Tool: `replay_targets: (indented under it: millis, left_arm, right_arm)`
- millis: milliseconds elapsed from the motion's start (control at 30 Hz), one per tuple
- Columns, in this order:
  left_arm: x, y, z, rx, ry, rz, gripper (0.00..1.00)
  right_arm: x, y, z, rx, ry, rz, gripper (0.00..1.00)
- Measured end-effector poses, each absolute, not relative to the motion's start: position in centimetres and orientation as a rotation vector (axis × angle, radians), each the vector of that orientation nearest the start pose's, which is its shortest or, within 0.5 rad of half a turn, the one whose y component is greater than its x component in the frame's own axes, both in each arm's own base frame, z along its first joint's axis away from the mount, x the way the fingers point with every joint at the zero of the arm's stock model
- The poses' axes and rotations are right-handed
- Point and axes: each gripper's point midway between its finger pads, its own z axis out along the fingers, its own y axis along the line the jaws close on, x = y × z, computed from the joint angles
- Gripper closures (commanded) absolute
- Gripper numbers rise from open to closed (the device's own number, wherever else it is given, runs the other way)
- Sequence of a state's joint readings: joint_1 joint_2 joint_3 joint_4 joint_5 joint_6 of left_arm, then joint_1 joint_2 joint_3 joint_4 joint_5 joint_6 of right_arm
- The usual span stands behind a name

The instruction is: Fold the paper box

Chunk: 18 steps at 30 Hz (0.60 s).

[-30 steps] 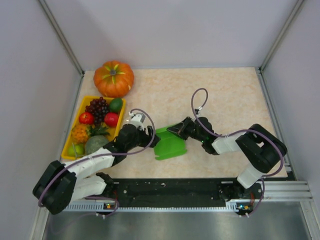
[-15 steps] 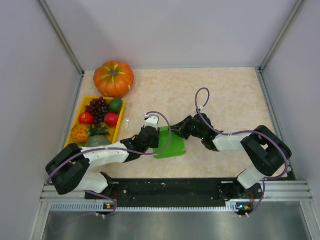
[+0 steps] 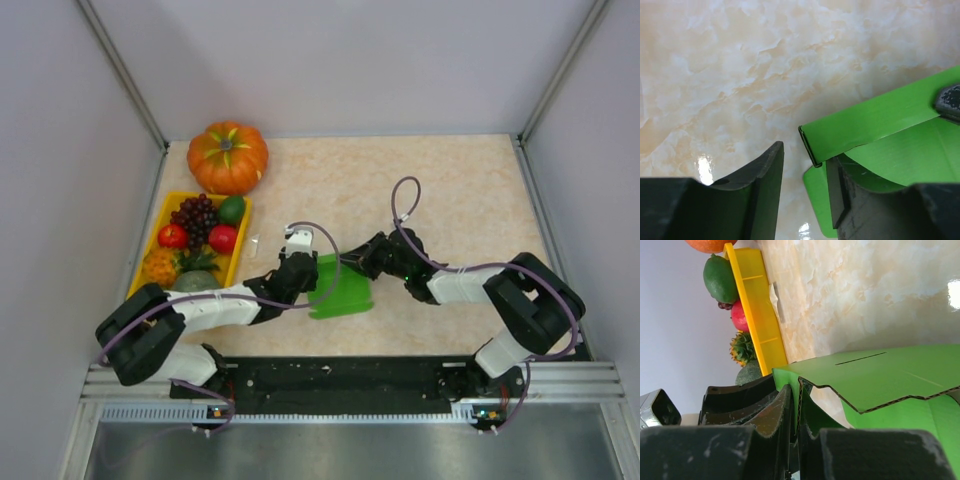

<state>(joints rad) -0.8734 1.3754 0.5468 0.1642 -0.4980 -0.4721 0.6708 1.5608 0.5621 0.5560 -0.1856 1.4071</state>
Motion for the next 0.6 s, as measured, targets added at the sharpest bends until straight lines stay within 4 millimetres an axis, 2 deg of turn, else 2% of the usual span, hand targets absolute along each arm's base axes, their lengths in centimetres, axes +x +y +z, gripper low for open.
replay_targets:
  millis: [200,400,500,567,600]
  left_arm:
    - [27.7,-22.5,6.0,0.170,2.102,-0.214,0.67]
    - [28.0,-22.7,5.9,0.185,2.060,-0.160,0.87]
    - [28.2,-22.6,5.9,0.174,2.034,-0.115,0.96]
    - [28.3,-22.6,5.9,0.168,2.020,-0.100,1.00]
    - [28.4,-22.7,5.9,0.167,2.012,-0.097,1.00]
  right_arm:
    - [27.8,31.2,9.4,0.740,2.226,1.400,0.96]
    - [28.0,31.1,9.5,0.765,2.207,1.401,0.96]
    - [28.0,30.9,9.4,0.770,2.208,1.391,0.92]
    - [27.6,30.7,9.3,0.759,2.215,1.382,0.77]
    - [27.4,30.5,9.3,0.741,2.220,1.372,0.62]
